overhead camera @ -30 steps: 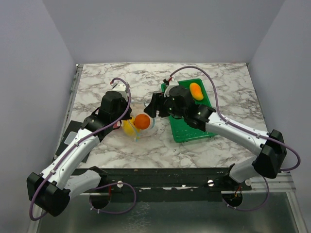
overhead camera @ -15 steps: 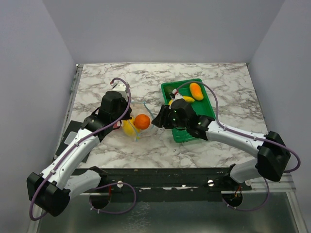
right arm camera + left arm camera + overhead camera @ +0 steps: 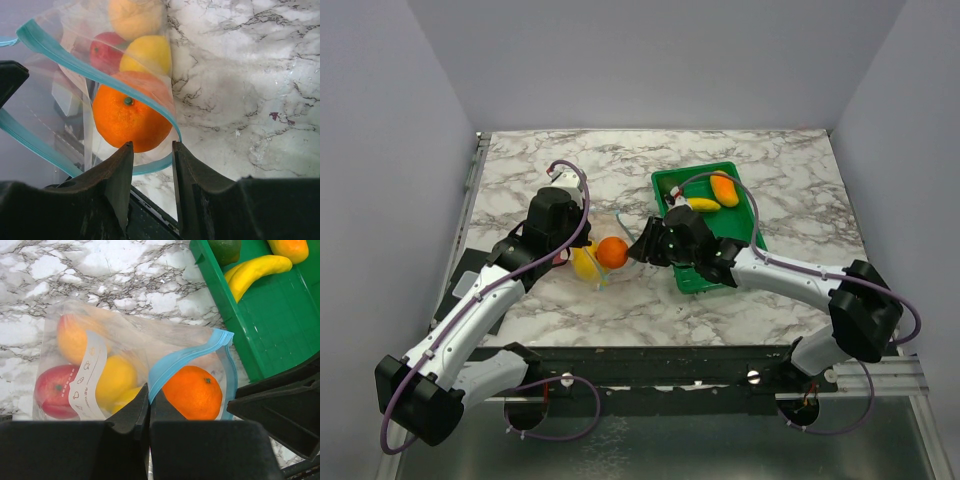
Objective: Place the food in the zip-top bag and seal the zipper
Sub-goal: Adjust the zipper food storage bag at the center of the board.
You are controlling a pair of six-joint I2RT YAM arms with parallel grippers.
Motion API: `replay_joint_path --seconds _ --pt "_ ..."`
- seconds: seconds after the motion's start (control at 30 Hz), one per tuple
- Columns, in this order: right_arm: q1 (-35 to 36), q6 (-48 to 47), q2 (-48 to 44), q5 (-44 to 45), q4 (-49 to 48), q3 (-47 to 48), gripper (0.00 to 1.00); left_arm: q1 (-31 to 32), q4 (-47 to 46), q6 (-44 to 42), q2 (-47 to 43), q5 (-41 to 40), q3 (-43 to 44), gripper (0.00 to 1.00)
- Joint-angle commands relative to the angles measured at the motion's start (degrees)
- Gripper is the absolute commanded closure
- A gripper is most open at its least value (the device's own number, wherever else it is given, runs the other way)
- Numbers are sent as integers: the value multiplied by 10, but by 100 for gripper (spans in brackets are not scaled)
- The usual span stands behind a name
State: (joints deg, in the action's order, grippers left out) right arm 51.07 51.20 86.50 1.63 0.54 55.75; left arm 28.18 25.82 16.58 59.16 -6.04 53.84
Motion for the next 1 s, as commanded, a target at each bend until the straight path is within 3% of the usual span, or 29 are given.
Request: replay_joint_path --seconds 0.0,0.47,0.97 --pt "5 10 6 3 -9 -7 59 -2 -6 -4 -5 -5 -8 100" --pt "5 5 -46 37 15 -35 59 -1 -6 -4 -5 -5 -7 100" --pt "5 18 -8 15 -23 -31 59 -1 -6 -5 -7 -5 -7 100"
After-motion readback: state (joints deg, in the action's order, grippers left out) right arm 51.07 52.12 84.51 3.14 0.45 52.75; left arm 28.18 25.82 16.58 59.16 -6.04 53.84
